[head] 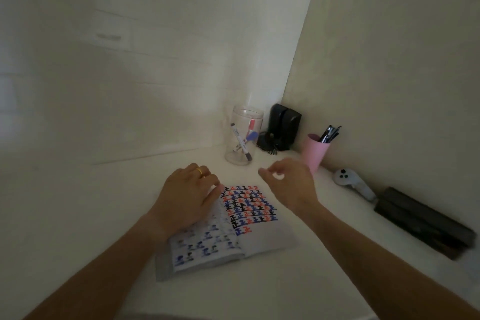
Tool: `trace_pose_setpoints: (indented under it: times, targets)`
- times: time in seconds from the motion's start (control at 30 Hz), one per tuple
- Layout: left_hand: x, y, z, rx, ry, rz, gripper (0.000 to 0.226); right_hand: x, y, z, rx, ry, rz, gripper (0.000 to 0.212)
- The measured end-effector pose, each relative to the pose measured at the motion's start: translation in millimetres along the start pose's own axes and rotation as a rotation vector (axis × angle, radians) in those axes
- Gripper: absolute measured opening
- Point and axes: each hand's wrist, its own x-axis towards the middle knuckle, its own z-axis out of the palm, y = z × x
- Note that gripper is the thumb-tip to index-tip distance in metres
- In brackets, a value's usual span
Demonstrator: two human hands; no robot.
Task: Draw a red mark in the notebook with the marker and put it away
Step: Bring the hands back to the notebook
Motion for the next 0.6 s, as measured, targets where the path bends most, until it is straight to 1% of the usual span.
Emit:
trace_pose_setpoints:
  times: [0.07,0.17,0.23,0.3,0.4,0.5,0.6]
  targets:
    - [-16,20,-15,-0.065,-0.059,-0.041,0.054,-37,13,-11,-0.013,-0.058,0.040,0.035]
    - [-50,42,-28,-0.099,-0.131,-0.088,0.060,-85,26,-20,0.028,-0.140,0.058,0.032]
    - [-74,50,-32,-0.120,-0.184,-0.135,0.074,-110,31,-21,0.039,-0.183,0.055,0.034]
    - [-94,57,-30,-0.130,-0.226,-0.172,0.089,-128,35,-17,0.000,-0.216,0.054,0.042]
    - [-112,63,-25,-0.088,-0.200,-0.187,0.087,-147,37,-4,-0.140,-0.241,0.010,0.052]
    - [-112,64,-21,-0.090,-0.168,-0.214,0.088,-151,40,7,-0.201,-0.189,-0.032,0.063]
    - [-111,64,-19,-0.075,-0.156,-0.222,0.086,-151,41,10,-0.192,-0.163,-0.032,0.060]
